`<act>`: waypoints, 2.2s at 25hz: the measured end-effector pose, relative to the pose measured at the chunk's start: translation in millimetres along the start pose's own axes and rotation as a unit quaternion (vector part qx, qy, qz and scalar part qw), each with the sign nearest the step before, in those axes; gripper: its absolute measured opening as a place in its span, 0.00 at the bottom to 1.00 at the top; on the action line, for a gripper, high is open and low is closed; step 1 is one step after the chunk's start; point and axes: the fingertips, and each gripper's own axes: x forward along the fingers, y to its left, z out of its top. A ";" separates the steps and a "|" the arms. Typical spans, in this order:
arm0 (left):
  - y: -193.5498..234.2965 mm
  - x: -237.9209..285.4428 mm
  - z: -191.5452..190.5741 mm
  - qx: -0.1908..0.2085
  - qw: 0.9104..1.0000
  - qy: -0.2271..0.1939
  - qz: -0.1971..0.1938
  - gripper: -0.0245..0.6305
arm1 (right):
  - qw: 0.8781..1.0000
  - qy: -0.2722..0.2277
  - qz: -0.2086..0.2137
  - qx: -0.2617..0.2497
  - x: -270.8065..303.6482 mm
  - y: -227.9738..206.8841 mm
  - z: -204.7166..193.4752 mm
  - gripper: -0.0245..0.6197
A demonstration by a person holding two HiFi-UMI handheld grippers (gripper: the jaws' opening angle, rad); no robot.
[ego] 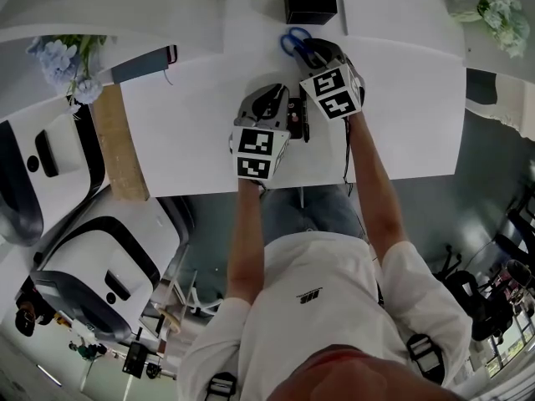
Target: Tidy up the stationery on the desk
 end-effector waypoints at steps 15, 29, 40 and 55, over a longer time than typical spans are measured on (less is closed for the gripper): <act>-3.9 -9.5 -7.9 0.006 1.000 0.004 -0.004 0.04 | 0.997 0.013 -0.052 0.058 -38.1 -2.0 -34.4 0.15; -15.5 -20.0 -16.5 0.017 1.000 0.006 -0.011 0.04 | 0.990 0.032 -0.089 0.106 -81.8 26.5 -74.0 0.13; -18.2 -28.7 -25.7 0.013 1.000 0.005 -0.012 0.04 | 0.981 0.045 -0.098 0.162 -101.3 53.3 -88.6 0.12; -35.8 -38.4 -42.2 0.014 1.000 0.013 -0.017 0.04 | 0.975 0.068 -0.117 0.174 -146.7 51.9 -143.2 0.07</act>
